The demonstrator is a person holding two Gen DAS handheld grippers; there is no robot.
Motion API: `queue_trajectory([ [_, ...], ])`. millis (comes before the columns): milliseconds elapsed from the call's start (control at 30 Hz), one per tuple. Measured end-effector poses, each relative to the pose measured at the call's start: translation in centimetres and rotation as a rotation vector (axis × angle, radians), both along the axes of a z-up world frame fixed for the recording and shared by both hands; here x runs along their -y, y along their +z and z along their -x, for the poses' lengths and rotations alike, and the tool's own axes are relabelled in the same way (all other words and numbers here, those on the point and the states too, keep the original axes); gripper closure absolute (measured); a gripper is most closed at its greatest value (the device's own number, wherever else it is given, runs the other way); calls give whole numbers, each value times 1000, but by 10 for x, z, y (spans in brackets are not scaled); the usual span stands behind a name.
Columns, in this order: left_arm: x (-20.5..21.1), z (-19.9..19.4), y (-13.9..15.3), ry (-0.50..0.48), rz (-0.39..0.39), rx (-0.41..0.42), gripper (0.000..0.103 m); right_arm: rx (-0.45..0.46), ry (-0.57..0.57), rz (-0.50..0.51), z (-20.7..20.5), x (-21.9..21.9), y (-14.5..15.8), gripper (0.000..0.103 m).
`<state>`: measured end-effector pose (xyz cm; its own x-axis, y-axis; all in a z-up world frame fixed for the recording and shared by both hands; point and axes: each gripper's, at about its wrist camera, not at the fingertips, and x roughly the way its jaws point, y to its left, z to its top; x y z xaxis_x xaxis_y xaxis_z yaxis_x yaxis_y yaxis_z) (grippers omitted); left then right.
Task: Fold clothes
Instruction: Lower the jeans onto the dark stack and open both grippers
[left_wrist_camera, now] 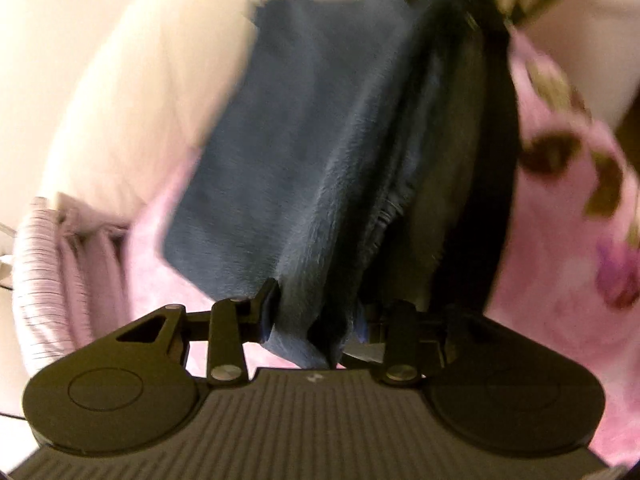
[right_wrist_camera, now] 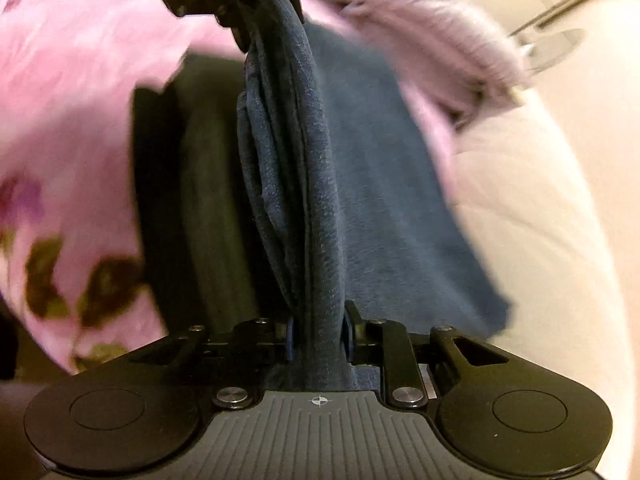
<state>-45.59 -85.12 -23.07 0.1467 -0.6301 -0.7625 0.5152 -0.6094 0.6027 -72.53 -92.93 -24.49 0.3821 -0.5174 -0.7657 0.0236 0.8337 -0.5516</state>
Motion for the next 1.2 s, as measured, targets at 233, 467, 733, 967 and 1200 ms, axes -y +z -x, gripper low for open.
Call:
queue_trajectory([
  [233, 2, 43, 6, 21, 55, -24, 71, 24, -9, -15, 6, 2, 10, 79],
  [467, 38, 59, -31, 6, 10, -20, 65, -37, 30, 5, 1, -1, -3, 71],
  [733, 3, 28, 49, 186, -52, -260, 57, 98, -62, -166, 30, -21, 53, 66],
  [967, 65, 2, 99, 377, 55, -469, 58, 303, -249, -202, 20, 49, 85, 66],
  [1200, 168, -1, 40, 440, -38, -454, 62, 362, -473, -332, 1, 162, 53, 81],
])
